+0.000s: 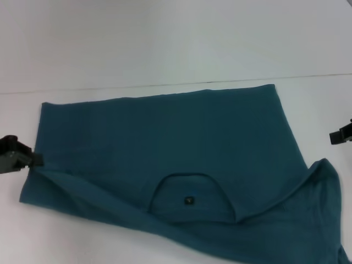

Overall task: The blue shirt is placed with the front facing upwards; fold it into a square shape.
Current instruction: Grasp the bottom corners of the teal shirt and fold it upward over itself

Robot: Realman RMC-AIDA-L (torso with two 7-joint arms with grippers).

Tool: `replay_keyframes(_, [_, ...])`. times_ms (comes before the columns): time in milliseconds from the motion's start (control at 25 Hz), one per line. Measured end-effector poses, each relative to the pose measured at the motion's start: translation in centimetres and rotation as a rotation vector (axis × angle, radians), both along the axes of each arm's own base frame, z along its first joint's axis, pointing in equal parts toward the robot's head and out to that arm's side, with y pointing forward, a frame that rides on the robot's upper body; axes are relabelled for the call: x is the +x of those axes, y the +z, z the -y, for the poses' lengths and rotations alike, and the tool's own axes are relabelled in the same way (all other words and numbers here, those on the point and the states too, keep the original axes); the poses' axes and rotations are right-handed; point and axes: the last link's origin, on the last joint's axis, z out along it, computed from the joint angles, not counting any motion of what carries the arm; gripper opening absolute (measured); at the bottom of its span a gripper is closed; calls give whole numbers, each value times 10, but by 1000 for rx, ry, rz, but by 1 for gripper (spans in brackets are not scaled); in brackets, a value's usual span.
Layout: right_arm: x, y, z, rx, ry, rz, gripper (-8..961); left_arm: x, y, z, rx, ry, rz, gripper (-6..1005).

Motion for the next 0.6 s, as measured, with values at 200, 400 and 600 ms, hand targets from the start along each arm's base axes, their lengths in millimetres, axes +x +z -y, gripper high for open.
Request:
replay_keyframes(200, [-3,-11,4,-61,10,-18,45,-3,-9,3,-28,11,-4,25])
replay_keyframes(400, [-4,-12,17,-149,8,-53,81,-10,-12,9,-30,30,0,26])
replay_keyframes(600, [0,-7,39,-246,1,-84,117,-14,-17,14,-33,39,9,26])
